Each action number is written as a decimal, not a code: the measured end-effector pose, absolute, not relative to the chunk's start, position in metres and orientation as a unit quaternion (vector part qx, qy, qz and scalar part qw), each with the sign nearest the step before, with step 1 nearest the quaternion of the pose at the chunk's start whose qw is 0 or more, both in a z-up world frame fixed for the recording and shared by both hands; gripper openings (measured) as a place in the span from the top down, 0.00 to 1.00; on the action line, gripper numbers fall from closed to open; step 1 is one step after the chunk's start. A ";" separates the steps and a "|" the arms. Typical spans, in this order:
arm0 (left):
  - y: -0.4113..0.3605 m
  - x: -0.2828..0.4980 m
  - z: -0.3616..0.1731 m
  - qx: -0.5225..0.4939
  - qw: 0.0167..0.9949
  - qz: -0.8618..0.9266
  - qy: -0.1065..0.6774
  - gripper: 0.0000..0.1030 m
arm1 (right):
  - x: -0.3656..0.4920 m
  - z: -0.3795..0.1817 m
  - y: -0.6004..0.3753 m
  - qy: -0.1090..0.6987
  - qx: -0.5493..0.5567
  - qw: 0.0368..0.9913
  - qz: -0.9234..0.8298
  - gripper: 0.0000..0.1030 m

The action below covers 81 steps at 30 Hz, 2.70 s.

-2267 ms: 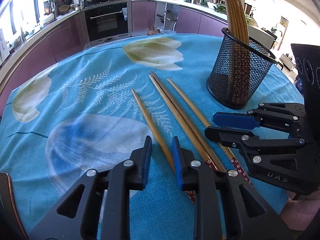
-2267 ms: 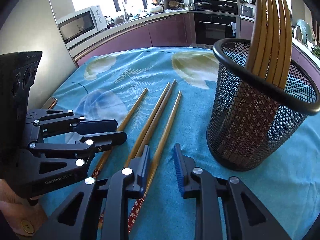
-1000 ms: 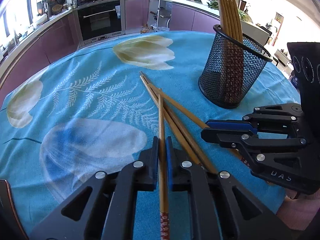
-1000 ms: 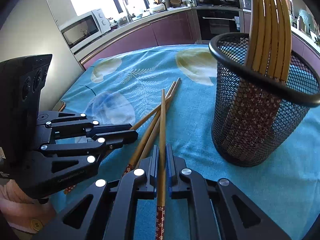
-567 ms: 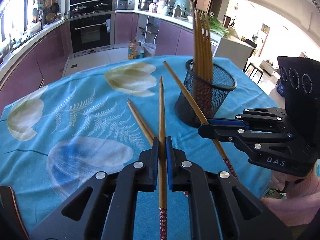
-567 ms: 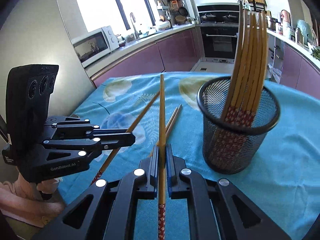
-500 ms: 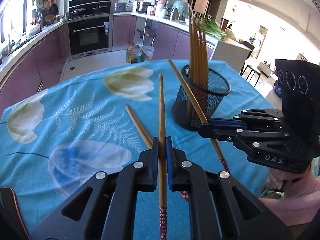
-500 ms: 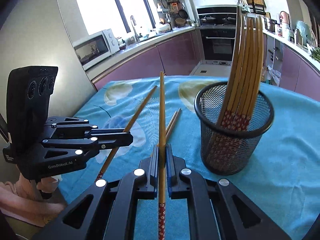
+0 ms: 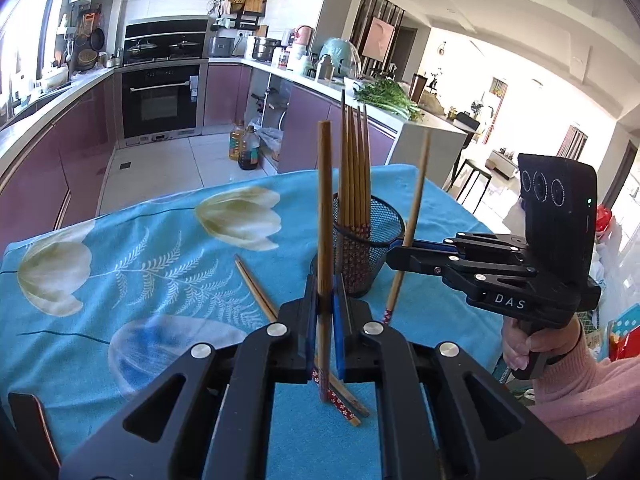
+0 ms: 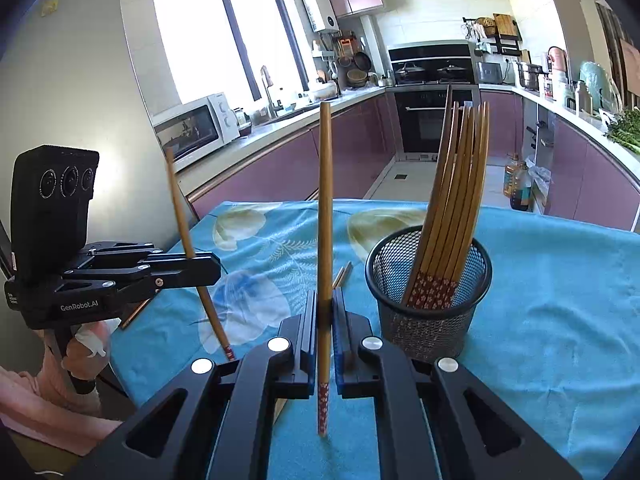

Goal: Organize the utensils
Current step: 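Lift both chopsticks upright and carry them over the mesh holder, then lower the chopsticks into the holder and open both tools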

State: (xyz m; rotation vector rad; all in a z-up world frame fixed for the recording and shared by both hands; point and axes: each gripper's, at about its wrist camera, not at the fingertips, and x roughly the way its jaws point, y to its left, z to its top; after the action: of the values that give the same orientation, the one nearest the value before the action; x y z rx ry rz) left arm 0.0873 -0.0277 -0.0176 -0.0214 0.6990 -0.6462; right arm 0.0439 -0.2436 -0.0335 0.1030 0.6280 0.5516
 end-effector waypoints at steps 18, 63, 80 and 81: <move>-0.037 0.098 0.028 -0.030 0.902 -0.332 0.275 0.93 | 0.044 0.006 -0.262 0.250 0.046 0.933 0.255 0.94; -0.135 0.149 0.041 0.020 0.907 -0.343 0.244 0.93 | 0.089 0.014 -0.280 0.229 0.048 0.951 0.202 0.94; -0.146 0.168 0.008 0.064 0.881 -0.351 0.311 0.93 | 0.106 -0.016 -0.271 0.292 0.057 0.932 0.209 0.94; -0.147 0.169 0.006 0.065 0.880 -0.351 0.313 0.93 | 0.107 -0.018 -0.271 0.295 0.059 0.931 0.208 0.94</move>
State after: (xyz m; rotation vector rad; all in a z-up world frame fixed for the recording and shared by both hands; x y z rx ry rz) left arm 0.1693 -0.1471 0.0063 0.1349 0.6513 -0.7305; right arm 0.1075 -0.2710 -0.0176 0.1213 0.6044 0.4257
